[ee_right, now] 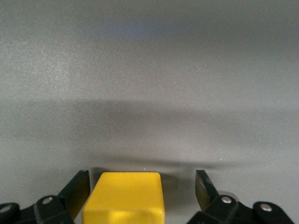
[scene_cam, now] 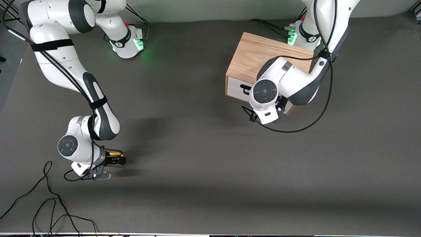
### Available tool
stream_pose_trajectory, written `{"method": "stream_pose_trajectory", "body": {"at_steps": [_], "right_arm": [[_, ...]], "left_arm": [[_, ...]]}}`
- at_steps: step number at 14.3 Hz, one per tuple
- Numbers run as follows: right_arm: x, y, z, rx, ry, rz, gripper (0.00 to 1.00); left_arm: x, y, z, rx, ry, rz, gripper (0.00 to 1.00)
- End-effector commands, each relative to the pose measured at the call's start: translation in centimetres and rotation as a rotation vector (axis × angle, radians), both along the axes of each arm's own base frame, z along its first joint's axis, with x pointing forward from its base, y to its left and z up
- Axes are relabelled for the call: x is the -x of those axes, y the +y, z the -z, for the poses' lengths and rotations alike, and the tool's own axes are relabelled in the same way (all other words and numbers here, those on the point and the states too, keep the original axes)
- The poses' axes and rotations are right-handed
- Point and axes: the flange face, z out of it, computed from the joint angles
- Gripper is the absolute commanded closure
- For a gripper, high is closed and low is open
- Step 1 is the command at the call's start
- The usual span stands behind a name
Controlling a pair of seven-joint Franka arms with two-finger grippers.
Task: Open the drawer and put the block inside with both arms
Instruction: 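Close the right gripper on the cube while the left gripper hooks the handle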
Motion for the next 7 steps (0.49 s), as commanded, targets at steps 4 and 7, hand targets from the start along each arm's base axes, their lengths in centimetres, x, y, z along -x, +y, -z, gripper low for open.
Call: {"method": "stream_pose_trajectory", "body": {"at_steps": [4, 7], "right_arm": [[1.0, 0.5, -1.3, -0.026, -0.002, 0.007, 0.00], [1.3, 0.5, -2.0, -0.029, 0.005, 0.008, 0.00]], "left_arm": [[0.7, 0.3, 0.3, -0.042, 0.011, -0.020, 0.00], [0.7, 0.4, 1.7, -0.043, 0.032, -0.020, 0.00]]}}
